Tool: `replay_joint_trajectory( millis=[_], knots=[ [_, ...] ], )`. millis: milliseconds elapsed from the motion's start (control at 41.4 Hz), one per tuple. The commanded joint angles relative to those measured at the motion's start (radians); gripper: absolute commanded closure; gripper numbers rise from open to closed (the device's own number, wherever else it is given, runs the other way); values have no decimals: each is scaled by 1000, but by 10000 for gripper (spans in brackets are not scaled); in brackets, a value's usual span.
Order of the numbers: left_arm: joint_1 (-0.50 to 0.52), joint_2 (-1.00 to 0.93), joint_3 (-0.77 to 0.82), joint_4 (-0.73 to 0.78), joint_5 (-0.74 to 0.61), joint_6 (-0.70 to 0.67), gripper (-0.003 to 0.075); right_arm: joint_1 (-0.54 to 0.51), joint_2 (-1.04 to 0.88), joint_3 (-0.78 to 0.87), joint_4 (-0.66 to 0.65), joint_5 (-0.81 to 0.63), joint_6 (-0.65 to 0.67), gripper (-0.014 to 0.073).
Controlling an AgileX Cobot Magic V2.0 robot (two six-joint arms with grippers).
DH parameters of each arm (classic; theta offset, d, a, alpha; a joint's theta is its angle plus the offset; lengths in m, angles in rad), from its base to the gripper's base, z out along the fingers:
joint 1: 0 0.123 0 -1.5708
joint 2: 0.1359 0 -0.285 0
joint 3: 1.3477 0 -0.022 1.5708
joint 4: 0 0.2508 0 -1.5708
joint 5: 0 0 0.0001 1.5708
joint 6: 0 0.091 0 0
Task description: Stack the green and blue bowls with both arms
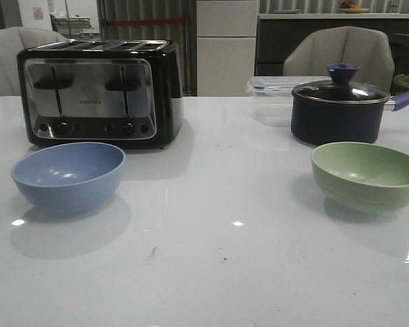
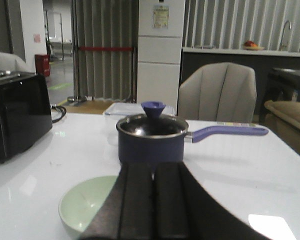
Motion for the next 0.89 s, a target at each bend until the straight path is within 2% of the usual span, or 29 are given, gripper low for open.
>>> replay_joint_trajectory(
  millis=[0, 266, 555, 676, 869],
  knots=[
    [-6, -19, -37, -3, -104, -1, 627, -7, -17, -72, -7, -109, -1, 536],
    [-6, 6, -270, -3, -52, -1, 627, -7, 15, -343, -7, 137, -1, 536],
    [-6, 177, -538, -3, 180, -1, 627, -7, 233, -580, -7, 366, -1, 536],
    [-6, 253, -591, -3, 284, -1, 627, -7, 347, -636, -7, 476, -1, 536],
    [-6, 355, -593, -1, 408, -1, 627, -7, 491, -638, -7, 563, -1, 536]
  ],
)
